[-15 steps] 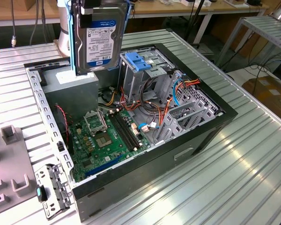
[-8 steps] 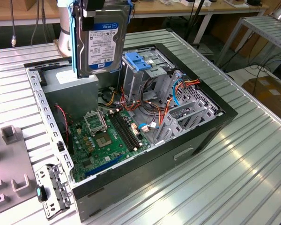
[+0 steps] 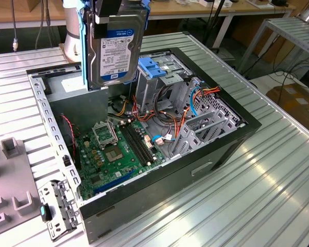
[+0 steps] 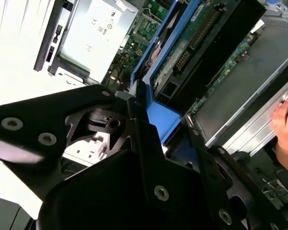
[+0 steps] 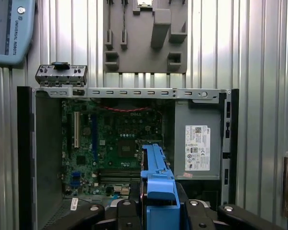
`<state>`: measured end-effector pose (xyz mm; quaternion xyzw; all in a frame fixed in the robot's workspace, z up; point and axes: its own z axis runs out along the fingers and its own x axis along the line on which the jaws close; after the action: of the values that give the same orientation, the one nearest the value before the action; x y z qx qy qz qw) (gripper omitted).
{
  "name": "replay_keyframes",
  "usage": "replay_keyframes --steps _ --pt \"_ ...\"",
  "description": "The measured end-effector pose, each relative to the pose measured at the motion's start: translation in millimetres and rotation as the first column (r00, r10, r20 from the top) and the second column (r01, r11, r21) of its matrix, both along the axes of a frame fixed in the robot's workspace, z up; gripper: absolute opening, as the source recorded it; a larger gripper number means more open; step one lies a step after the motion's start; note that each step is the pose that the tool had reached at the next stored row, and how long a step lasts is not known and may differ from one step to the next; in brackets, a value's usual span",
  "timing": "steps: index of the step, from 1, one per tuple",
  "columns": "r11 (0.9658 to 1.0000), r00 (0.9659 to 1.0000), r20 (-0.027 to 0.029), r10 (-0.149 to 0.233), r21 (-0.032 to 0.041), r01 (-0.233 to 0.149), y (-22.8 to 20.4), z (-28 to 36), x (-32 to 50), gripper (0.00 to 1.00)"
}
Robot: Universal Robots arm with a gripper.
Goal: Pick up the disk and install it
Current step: 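Insert the disk into the insertion slot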
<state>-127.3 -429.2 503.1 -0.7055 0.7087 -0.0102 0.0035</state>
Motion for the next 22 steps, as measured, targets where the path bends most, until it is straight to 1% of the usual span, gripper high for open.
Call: replay_keyframes --steps 1,2,4,7,11,20,22 --pt "1.0000 1.0000 0.0000 0.000 0.0000 0.000 -1.1 0.0 0.0 0.37" --pt "1.0000 1.0000 0.0000 0.000 -0.0001 0.000 -3.3 0.0 0.0 0.37" --pt "1.0000 1.0000 0.0000 0.000 -0.0001 0.000 -8.7 0.0 0.0 0.37" --pt "1.0000 1.0000 0.0000 0.000 -0.0001 0.000 -12.4 -0.1 0.6 0.37" --pt "1.0000 1.0000 0.0000 0.000 -0.0002 0.000 -14.3 -0.3 5.0 0.37" --pt "1.0000 1.0000 0.0000 0.000 -0.0005 0.000 -15.5 -0.6 17.9 0.37" --pt "1.0000 1.0000 -0.0001 0.000 -0.0007 0.000 -15.9 -0.7 19.4 0.37"
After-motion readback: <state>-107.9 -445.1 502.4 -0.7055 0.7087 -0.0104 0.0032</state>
